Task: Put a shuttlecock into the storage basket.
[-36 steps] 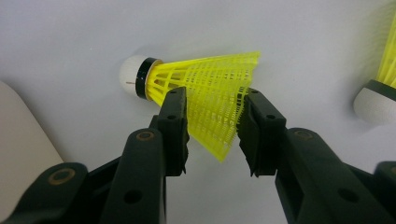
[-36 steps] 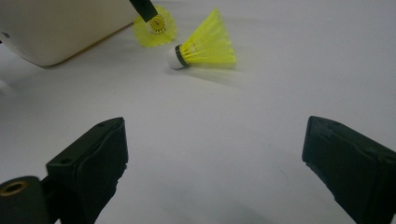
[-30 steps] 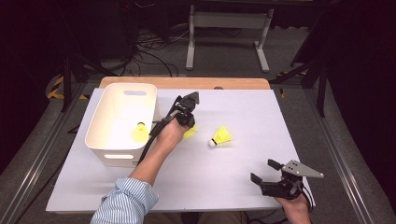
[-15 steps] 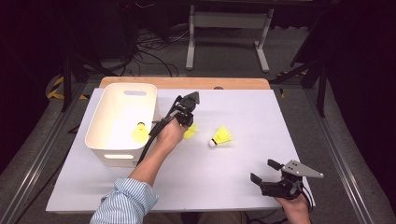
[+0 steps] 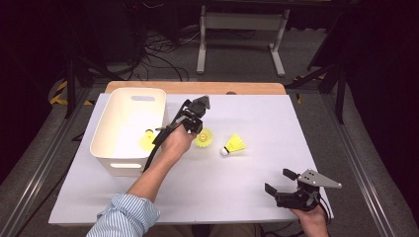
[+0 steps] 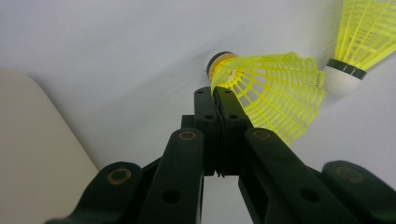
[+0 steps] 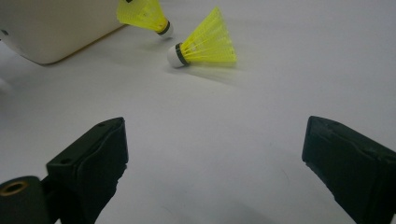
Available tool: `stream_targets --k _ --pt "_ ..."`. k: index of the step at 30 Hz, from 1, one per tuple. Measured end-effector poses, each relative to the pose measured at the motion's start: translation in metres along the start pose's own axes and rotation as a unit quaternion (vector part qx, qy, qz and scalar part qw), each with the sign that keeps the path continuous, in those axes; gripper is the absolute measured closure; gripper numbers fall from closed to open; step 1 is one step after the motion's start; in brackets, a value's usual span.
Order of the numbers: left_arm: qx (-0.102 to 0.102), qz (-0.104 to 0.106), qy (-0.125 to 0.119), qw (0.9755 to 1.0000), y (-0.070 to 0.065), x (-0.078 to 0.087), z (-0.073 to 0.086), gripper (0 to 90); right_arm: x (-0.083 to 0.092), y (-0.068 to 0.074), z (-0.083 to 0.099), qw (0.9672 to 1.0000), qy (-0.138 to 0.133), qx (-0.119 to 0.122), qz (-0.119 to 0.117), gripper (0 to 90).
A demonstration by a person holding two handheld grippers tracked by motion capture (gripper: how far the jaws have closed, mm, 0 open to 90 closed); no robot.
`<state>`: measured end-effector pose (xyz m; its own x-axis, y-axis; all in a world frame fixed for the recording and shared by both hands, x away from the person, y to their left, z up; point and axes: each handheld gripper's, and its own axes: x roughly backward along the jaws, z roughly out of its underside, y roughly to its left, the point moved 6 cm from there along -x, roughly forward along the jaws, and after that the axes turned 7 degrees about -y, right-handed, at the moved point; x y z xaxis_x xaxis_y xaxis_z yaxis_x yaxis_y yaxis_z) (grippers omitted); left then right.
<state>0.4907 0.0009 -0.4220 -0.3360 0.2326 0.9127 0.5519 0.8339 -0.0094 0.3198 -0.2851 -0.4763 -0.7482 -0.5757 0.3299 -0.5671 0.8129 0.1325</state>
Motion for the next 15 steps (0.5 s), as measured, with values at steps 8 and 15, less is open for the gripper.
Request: stream_targets --k 8,15 --pt "-0.002 0.014 -0.008 0.9999 0.000 0.014 0.003 89.0 0.000 0.000 0.000 1.0000 0.001 0.001 0.000 7.3" --pt "-0.006 0.022 -0.017 0.9996 -0.001 0.021 0.006 88.9 0.000 0.000 0.000 1.0000 0.001 0.001 0.000 7.3"
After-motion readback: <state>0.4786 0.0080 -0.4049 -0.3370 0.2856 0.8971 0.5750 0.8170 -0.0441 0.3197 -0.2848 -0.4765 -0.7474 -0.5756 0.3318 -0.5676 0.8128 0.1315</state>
